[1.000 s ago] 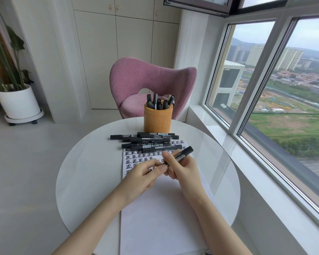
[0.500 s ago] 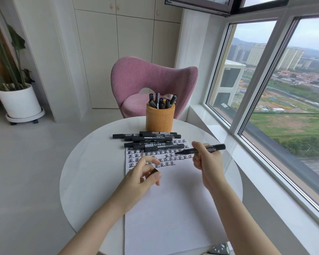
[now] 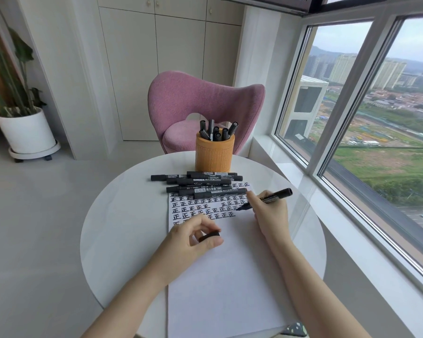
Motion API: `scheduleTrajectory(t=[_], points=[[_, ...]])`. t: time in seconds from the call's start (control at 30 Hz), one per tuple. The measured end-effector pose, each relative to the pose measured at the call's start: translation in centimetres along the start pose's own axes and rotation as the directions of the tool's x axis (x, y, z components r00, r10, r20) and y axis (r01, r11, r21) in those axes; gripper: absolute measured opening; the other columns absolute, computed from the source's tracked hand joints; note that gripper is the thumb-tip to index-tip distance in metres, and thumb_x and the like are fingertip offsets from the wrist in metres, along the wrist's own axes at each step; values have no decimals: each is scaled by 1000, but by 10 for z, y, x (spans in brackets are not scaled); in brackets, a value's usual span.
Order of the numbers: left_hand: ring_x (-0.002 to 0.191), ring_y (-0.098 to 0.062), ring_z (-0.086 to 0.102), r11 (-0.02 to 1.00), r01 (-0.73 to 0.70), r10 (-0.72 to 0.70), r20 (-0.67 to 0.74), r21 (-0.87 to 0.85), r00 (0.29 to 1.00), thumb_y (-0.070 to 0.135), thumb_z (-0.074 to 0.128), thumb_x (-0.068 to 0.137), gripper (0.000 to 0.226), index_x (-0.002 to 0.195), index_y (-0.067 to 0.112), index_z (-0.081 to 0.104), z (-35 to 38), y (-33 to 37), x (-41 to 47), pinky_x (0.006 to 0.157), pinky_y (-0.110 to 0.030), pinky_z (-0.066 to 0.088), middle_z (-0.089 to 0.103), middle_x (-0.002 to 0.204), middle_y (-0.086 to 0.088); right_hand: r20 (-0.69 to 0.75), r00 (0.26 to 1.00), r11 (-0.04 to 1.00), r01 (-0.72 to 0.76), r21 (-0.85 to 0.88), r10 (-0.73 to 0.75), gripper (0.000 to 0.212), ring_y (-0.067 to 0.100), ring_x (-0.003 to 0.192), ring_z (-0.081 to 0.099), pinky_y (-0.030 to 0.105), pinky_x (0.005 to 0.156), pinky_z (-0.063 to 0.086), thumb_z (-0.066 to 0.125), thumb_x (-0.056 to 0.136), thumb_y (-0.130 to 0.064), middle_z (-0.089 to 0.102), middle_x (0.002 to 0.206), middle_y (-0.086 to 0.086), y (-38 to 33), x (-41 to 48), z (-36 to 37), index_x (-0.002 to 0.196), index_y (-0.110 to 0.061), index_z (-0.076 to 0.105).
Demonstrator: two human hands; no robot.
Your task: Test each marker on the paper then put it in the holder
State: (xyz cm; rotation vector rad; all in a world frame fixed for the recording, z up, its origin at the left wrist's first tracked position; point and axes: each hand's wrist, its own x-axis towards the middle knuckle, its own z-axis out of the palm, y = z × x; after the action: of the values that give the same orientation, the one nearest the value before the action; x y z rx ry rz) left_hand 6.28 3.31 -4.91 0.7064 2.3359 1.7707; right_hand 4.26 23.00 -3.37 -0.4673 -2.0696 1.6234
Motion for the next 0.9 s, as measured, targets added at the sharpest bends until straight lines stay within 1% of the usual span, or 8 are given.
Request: scheduleTrajectory(t=[0.07, 0.13, 0.23, 0.3, 0.4, 0.53, 0.63, 0.9], points=[[71, -17, 51, 1000, 4, -4, 3, 9, 1000, 29, 74, 79, 14, 85, 34, 62, 1, -1, 0, 63, -19, 38, 68, 89, 3, -4, 1000, 1000, 7, -13, -7, 39, 4, 41, 32, 16, 42, 26, 63, 84, -15, 41, 40, -11, 1, 0, -1, 52, -17, 42], [77, -23, 57, 1000, 10, -10, 8, 15, 1000, 27, 73, 80, 14, 86, 34, 62, 1, -1, 0, 65, -21, 40, 70, 86, 4, -6, 1000, 1000, 11, -22, -11, 39, 5, 42, 30, 16, 40, 24, 62, 84, -14, 40, 41, -10, 1, 0, -1, 52, -17, 41], [83, -22, 64, 1000, 8, -8, 27, -6, 1000, 27, 73, 80, 13, 86, 32, 62, 2, 1, -1, 72, -32, 45, 72, 83, 3, -4, 1000, 1000, 10, -28, -10, 37, 11, 49, 32, 19, 42, 24, 61, 84, -15, 43, 48, -4, 3, 0, -1, 54, -17, 40], [84, -22, 65, 1000, 7, -6, 34, -17, 999, 30, 70, 79, 12, 87, 31, 62, 1, 2, -2, 80, -41, 48, 72, 82, 3, -1, 1000, 1000, 10, -27, -10, 37, 12, 49, 32, 19, 43, 24, 61, 84, -15, 43, 47, -5, 4, 0, -1, 54, -17, 40], [84, -21, 66, 1000, 11, -11, 33, -17, 999, 24, 70, 82, 10, 87, 28, 63, 1, 2, -2, 83, -44, 48, 72, 82, 2, 2, 1000, 999, 3, -31, -3, 36, 9, 45, 30, 17, 40, 23, 62, 84, -16, 43, 49, -3, 4, 0, 1, 54, -17, 41], [84, -19, 67, 999, 26, -26, 30, -18, 999, 18, 70, 83, 8, 87, 21, 63, 2, 3, -1, 82, -38, 48, 72, 81, 1, 12, 1000, 999, 2, -33, -2, 30, 6, 44, 29, 16, 41, 23, 61, 83, -14, 40, 48, -5, 5, 1, 3, 59, -13, 44], [83, -16, 67, 999, 30, -30, 31, -20, 999, 18, 69, 83, 7, 87, 20, 63, 2, 3, -1, 77, -25, 47, 73, 81, 1, 22, 999, 998, 45, -49, -44, 24, 5, 44, 29, 15, 42, 25, 61, 83, -12, 40, 54, 0, 6, 1, 4, 65, -8, 46], [77, -6, 65, 999, 22, -22, 31, -26, 999, 18, 68, 84, 7, 88, 17, 63, 2, 5, -2, 67, -10, 42, 73, 80, -1, -20, 998, 996, 61, -65, -62, 23, 6, 47, 29, 18, 44, 26, 61, 83, -12, 47, 64, 11, 9, 3, 3, 66, -7, 46]])
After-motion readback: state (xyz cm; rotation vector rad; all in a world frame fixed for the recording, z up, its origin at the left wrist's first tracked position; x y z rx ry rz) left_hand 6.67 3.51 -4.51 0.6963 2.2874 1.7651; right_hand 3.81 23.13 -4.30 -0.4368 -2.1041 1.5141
